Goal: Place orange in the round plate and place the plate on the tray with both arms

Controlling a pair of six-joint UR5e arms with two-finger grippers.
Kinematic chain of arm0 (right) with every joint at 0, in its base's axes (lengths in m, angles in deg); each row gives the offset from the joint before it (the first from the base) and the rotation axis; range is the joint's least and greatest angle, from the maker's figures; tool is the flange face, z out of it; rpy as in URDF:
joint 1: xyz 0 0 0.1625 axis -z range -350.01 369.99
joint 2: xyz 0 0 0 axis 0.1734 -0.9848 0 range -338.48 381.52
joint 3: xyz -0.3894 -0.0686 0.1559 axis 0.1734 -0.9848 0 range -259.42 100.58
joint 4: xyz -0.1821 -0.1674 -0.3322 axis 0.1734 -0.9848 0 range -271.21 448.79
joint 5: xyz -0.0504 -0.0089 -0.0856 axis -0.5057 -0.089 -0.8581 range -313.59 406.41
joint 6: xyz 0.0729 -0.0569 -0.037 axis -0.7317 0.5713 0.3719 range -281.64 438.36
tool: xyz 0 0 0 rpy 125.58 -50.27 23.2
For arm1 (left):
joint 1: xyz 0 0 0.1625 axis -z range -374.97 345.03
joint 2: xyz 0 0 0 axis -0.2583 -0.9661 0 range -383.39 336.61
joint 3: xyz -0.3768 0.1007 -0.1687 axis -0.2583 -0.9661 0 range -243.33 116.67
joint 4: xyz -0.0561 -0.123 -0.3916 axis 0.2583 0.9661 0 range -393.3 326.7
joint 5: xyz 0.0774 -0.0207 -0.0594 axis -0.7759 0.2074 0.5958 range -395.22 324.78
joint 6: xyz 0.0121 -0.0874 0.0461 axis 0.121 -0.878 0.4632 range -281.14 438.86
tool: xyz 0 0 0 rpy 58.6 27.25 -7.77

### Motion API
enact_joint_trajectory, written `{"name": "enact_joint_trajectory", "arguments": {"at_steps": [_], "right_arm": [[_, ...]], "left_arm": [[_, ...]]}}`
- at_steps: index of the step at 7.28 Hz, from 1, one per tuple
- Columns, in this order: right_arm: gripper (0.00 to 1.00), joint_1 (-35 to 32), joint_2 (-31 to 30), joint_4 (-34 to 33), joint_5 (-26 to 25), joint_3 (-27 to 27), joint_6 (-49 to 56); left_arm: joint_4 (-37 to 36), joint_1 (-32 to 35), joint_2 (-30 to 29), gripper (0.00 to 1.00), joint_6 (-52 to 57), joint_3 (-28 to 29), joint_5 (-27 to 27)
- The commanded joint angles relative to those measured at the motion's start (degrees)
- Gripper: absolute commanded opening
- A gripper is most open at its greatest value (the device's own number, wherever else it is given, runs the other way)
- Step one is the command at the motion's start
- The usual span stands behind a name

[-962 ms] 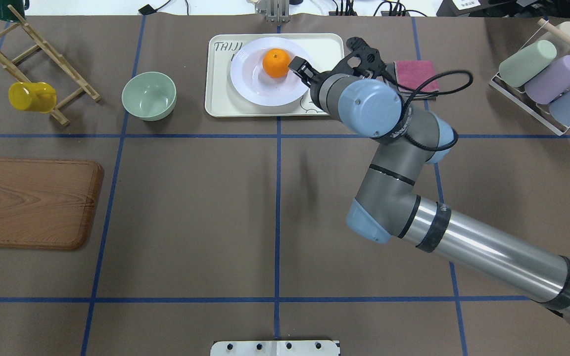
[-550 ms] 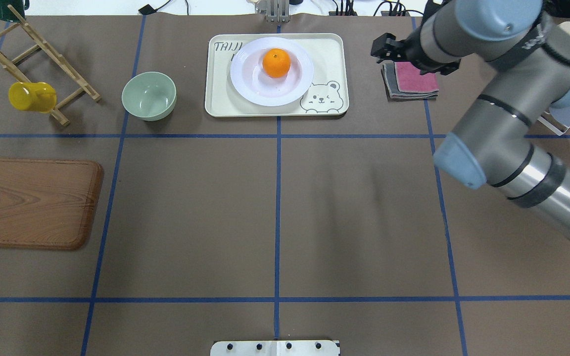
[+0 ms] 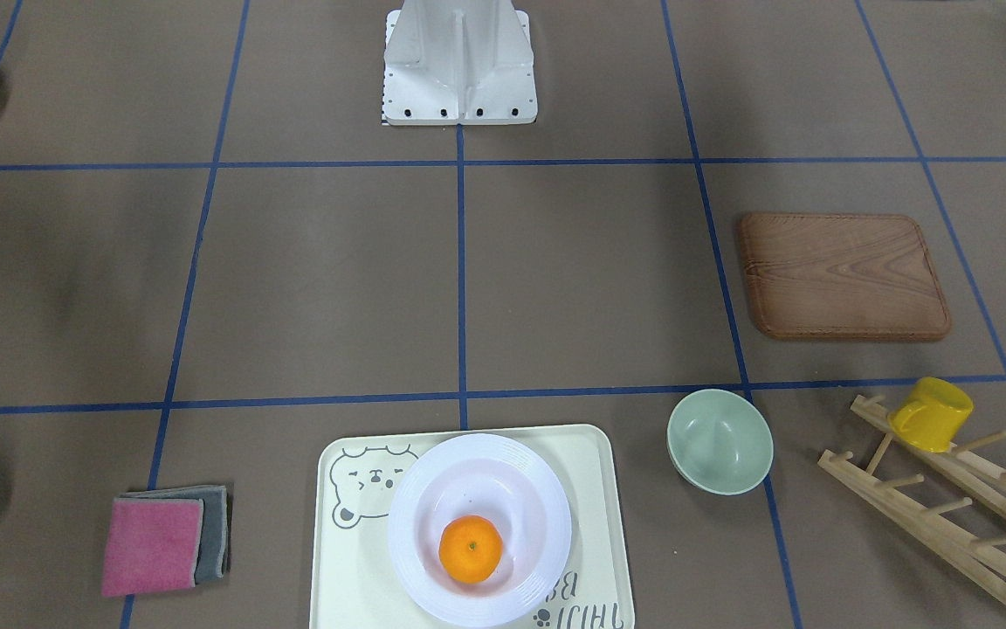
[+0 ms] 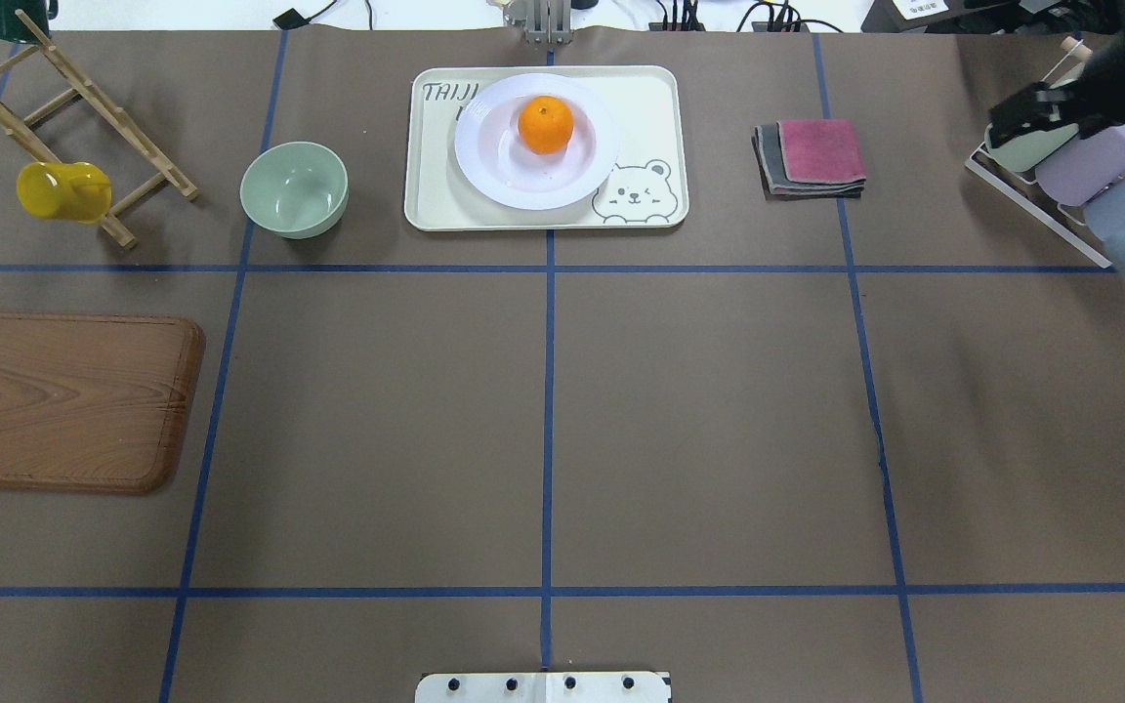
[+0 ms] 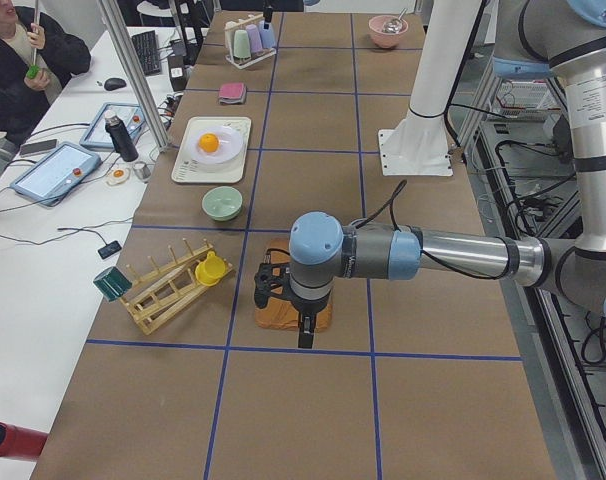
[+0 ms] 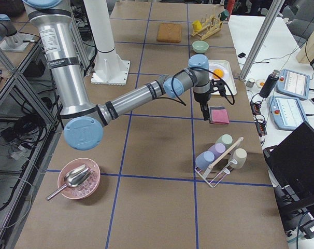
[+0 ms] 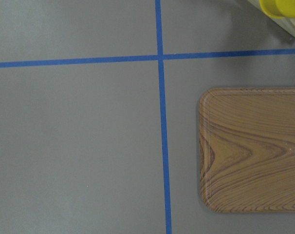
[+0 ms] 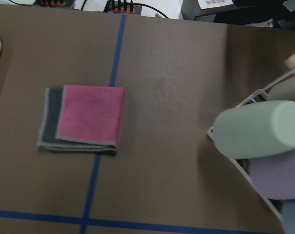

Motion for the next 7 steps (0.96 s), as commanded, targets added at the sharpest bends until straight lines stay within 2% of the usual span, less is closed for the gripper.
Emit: {"name": "enact_joint_trajectory", "arguments": {"at_steps": [1, 4, 5, 7], "right_arm": [[1.0, -7.26, -9.92, -0.5, 4.07, -0.04, 14.66], [1.0, -12.64, -18.55, -0.68, 7.85, 0.4, 27.92], [1.0, -13.0, -19.7, -0.68, 11.35, -0.12, 28.94], [1.0, -12.92, -21.12, -0.59, 11.91, -0.48, 28.95]], "left_arm": [[0.1, -0.04, 0.09, 0.98, 0.04, -0.07, -0.27], [0.1, -0.13, 0.35, 0.98, 0.04, -0.07, -0.27], [0.1, -0.04, 0.35, 0.98, 0.04, 0.01, -0.19], [0.1, -0.13, 0.44, 0.98, 0.04, 0.1, -0.27]]}}
